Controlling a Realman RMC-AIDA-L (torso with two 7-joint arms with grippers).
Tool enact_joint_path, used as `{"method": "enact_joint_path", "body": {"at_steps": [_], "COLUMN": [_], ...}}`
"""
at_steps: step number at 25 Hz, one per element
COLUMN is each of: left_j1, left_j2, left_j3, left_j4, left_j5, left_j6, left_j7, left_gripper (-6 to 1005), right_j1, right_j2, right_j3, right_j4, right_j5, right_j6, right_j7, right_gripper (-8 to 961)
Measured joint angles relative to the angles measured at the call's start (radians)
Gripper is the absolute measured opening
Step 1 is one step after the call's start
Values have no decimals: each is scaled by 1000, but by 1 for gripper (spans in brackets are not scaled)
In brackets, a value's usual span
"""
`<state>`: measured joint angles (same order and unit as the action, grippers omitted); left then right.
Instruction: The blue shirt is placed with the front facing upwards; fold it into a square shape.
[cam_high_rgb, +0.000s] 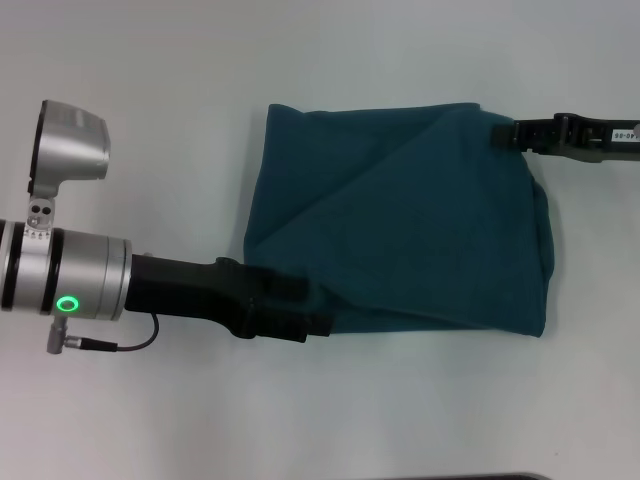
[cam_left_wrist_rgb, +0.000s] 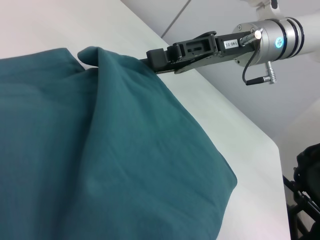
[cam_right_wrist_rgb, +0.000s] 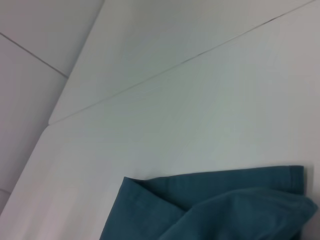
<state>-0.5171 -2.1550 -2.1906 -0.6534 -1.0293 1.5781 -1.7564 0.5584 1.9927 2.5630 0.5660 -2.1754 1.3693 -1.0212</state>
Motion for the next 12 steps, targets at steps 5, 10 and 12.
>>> {"method": "enact_joint_path", "body": {"at_steps": [5, 10, 12], "left_j1": [-4, -5, -4], "left_j2": [0, 0, 0], "left_j3": [0, 0, 0], "left_j4": [0, 0, 0], "left_j5": [0, 0, 1], "left_j6": [-1, -1, -1], "left_j7": [1, 3, 3], "left_gripper": [768, 767, 768], "right_j1": [7, 15, 17], "right_j2": [1, 6, 9], "right_j3": [-1, -4, -4], "right_j4": [-2, -7, -8], "right_j5": [-1, -4, -4], "right_j6": [-12, -23, -28], "right_j7": [-7, -19, -26], "right_gripper": [366, 158, 131]}}
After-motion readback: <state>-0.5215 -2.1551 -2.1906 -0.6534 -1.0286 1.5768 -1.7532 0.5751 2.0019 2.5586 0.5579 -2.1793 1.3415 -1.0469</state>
